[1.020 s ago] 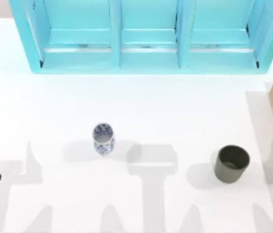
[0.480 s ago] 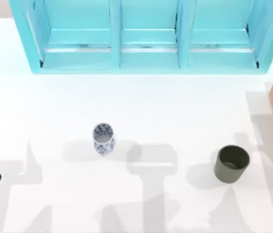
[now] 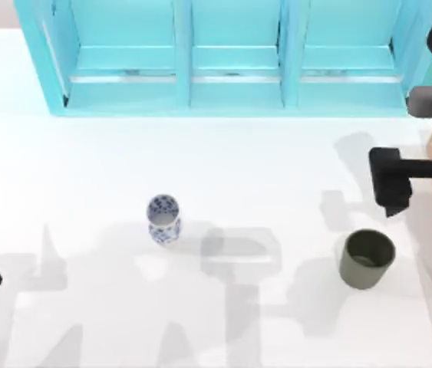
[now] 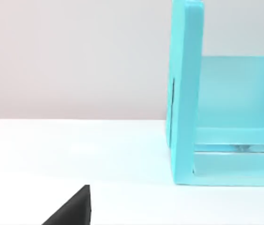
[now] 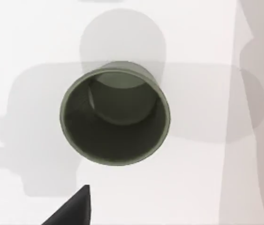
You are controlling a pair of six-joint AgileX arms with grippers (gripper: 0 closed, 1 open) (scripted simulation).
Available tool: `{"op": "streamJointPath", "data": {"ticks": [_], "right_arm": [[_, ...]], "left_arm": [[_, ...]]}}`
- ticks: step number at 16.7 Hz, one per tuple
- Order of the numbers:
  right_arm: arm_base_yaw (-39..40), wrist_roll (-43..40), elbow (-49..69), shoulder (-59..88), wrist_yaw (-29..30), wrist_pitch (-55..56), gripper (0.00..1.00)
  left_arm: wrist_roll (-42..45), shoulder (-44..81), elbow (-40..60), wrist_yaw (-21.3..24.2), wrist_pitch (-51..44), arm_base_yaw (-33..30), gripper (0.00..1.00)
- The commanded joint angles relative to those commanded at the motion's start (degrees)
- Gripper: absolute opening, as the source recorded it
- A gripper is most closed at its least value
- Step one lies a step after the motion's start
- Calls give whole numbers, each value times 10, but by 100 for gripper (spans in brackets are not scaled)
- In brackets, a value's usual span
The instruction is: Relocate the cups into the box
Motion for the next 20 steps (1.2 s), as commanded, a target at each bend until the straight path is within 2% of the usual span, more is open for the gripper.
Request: {"op": "streamJointPath", "data": {"ticks": [4, 11, 20], "right_arm": [[21, 22, 76, 84, -1, -60, 100], [22, 23, 73, 93, -1, -55, 100], [26, 27, -62, 146, -1, 137, 100]], "left_arm": [[0, 0, 0, 0, 0, 0, 100], [0, 0, 0, 0, 0, 0, 100], [0, 0, 0, 0, 0, 0, 100]]}}
